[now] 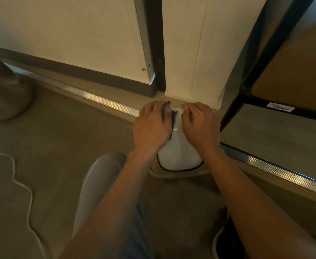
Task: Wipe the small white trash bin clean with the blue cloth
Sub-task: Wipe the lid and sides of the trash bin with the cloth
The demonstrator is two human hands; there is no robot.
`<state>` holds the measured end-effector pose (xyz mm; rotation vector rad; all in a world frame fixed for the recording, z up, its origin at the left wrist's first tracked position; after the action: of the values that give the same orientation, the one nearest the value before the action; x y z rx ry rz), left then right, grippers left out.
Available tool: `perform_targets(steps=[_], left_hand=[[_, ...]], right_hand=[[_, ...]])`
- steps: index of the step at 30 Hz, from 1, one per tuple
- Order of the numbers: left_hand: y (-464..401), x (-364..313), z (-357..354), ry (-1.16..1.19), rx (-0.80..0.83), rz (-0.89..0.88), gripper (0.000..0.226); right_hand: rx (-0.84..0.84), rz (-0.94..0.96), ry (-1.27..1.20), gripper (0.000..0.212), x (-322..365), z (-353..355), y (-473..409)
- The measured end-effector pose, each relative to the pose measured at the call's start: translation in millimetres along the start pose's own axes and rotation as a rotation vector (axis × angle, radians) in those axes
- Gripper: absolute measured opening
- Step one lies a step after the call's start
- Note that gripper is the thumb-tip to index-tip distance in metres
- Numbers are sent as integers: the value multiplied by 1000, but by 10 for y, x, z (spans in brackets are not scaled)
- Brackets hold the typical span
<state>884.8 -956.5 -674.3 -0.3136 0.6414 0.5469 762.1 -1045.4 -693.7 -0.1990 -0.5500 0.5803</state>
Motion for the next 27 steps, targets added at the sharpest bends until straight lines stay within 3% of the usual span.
perform_targets(steps=[3,6,10,13,17,20,23,27], left_hand=[[555,6,-73,-43,-55,-204,44],[889,288,-108,151,-32,-190,47],[470,612,-21,570,-79,130,42],[-112,590,41,516,-34,367,40],[-261,114,37,73,14,151,34],[190,-90,29,-2,-100,-148,34],[668,107,-35,43,-122,-296,39],[662,430,-9,385,-79,-139,38]], right_hand=[[-1,-9,-2,33,-4,2,-5],[4,-22,-25,33,-6,16,1],[21,-12,-65,35,-17,12,-8],[18,-22,-69,36,-8,23,-1],[12,-25,-34,33,0,11,-20],[4,-28,-40,32,-9,-1,-20],[6,-37,-66,31,-6,13,-15],[17,-31,-83,35,-11,10,-12]])
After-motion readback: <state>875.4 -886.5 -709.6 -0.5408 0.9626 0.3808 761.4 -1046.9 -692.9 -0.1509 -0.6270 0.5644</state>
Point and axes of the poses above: each hand's wrist, its own y-axis away from the middle knuckle, its own z-axis out of the back of the hand, x = y × z, the point moved 6 cm from there along -y, towards the middle knuckle, and after that the axes turned 9 degrees about y, right-handed, at the moved point
